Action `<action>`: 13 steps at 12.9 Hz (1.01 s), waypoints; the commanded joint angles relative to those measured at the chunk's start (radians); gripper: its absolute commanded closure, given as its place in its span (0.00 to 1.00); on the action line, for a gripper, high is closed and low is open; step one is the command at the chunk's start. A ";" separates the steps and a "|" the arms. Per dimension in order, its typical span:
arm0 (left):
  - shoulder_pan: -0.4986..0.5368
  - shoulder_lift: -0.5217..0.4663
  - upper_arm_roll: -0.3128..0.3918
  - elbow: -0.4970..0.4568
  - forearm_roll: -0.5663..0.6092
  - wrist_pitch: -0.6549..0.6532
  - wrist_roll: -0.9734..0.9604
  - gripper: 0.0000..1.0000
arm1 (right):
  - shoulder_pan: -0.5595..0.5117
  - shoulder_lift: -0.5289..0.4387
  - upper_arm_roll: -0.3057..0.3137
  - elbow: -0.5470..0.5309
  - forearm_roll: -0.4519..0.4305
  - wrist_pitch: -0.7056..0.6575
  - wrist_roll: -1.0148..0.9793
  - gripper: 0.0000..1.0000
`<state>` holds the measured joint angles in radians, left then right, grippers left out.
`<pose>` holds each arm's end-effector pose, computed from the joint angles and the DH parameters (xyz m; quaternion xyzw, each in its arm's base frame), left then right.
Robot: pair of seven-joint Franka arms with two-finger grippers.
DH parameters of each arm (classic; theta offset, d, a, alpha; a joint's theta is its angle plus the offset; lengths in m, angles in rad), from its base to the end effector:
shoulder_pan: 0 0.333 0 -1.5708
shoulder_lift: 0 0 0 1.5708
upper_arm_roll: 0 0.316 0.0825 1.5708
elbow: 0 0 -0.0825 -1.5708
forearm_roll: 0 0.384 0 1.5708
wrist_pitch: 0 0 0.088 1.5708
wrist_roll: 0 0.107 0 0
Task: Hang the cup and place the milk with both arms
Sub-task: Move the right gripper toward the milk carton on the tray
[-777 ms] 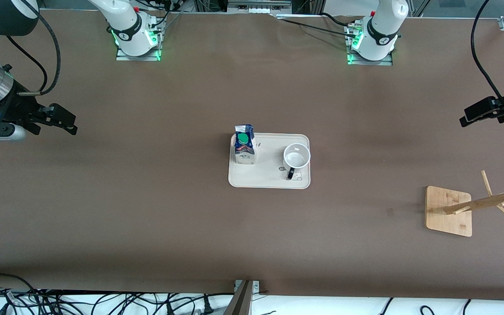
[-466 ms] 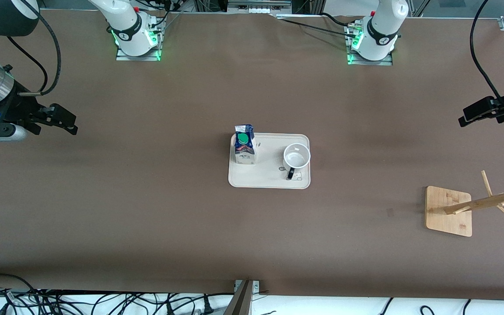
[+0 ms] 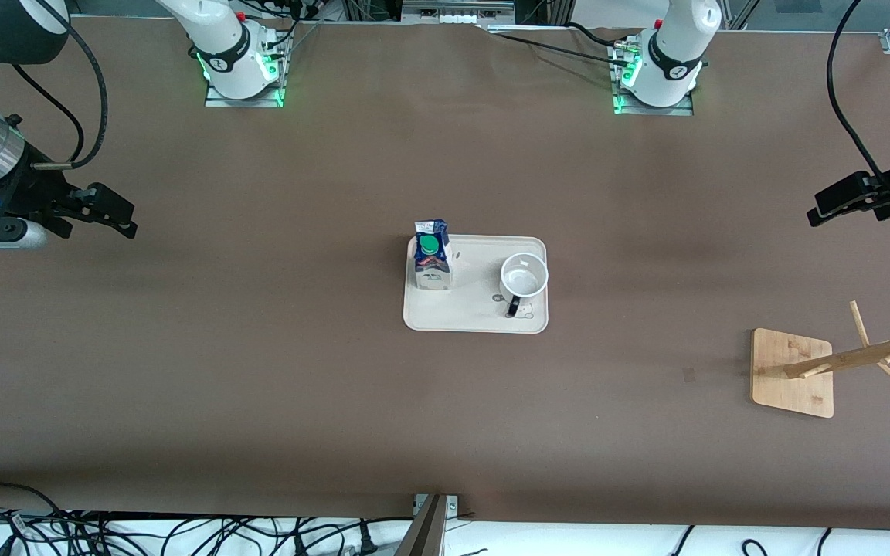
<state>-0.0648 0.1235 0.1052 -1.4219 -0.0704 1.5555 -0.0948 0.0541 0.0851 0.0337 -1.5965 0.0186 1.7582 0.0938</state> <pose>0.5914 0.0121 0.6231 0.9974 0.0664 0.0046 0.0289 0.5934 0.0531 0.5805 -0.9992 0.0045 -0.0372 0.0141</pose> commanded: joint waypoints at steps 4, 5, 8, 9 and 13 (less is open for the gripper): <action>-0.007 -0.004 -0.002 -0.003 0.055 0.027 0.010 0.00 | -0.008 0.043 0.006 0.015 -0.003 -0.002 -0.016 0.00; -0.007 -0.004 -0.009 -0.003 0.082 0.034 0.010 0.00 | 0.006 0.097 0.015 0.013 0.003 -0.014 -0.019 0.00; -0.007 -0.004 -0.021 -0.003 0.083 0.034 0.010 0.00 | 0.050 0.108 0.075 0.020 0.073 -0.032 0.001 0.03; -0.007 -0.004 -0.021 -0.003 0.083 0.038 0.010 0.00 | 0.091 0.120 0.075 0.020 0.107 -0.022 0.033 0.05; -0.007 -0.002 -0.022 -0.005 0.067 0.037 0.009 0.00 | 0.315 0.307 0.074 0.197 0.104 0.020 0.392 0.00</action>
<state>-0.0678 0.1254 0.0839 -1.4219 -0.0136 1.5861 -0.0935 0.2815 0.2729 0.1145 -1.5330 0.1231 1.7800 0.3470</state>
